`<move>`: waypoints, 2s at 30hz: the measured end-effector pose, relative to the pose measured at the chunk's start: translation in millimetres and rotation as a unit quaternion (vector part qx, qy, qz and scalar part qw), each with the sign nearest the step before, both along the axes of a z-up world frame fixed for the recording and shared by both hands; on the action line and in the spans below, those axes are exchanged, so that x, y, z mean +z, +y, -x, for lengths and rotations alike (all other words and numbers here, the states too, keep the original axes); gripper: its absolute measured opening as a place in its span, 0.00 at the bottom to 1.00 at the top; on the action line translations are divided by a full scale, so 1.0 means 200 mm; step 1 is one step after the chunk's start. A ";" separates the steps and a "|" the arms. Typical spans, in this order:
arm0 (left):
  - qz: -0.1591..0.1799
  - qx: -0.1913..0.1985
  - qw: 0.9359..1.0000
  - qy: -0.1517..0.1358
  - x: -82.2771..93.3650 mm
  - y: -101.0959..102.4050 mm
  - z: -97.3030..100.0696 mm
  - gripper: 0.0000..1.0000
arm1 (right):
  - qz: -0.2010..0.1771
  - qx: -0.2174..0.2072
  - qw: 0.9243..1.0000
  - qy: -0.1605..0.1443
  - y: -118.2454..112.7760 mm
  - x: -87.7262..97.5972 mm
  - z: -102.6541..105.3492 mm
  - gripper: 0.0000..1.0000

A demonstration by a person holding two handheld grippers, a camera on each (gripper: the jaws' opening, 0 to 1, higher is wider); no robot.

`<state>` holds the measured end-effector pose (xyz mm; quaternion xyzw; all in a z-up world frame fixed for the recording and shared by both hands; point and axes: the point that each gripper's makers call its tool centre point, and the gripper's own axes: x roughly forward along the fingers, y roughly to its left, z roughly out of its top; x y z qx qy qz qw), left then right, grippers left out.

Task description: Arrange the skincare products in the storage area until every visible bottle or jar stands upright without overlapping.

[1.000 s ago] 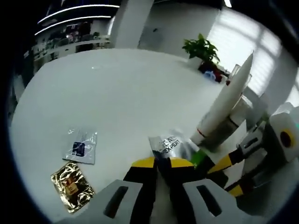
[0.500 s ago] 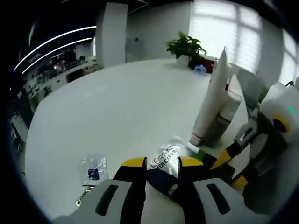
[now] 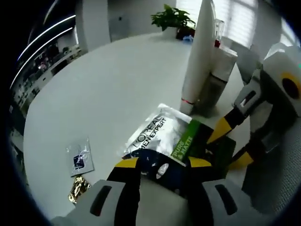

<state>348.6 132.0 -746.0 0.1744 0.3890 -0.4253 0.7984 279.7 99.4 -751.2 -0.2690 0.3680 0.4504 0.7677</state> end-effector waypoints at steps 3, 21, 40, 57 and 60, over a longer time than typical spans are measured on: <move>0.002 0.003 1.000 0.000 0.00 0.00 0.00 0.36 | 0.004 0.004 1.000 -0.006 0.00 0.00 0.00 0.28; 0.009 0.022 1.000 0.000 0.00 -0.01 -0.01 0.36 | 0.040 -0.017 0.999 0.013 -0.04 0.00 0.04 0.30; 0.035 0.067 0.997 -0.030 0.01 -0.03 -0.09 0.37 | 0.054 -0.013 0.998 -0.021 -0.05 0.00 -0.01 0.17; 0.041 0.077 0.995 -0.044 0.01 -0.06 -0.11 0.36 | 0.047 -0.025 0.998 -0.016 -0.06 0.00 -0.03 0.19; 0.039 0.073 0.996 -0.045 0.01 -0.06 -0.11 0.36 | 0.044 -0.027 0.999 -0.013 -0.06 0.00 -0.04 0.19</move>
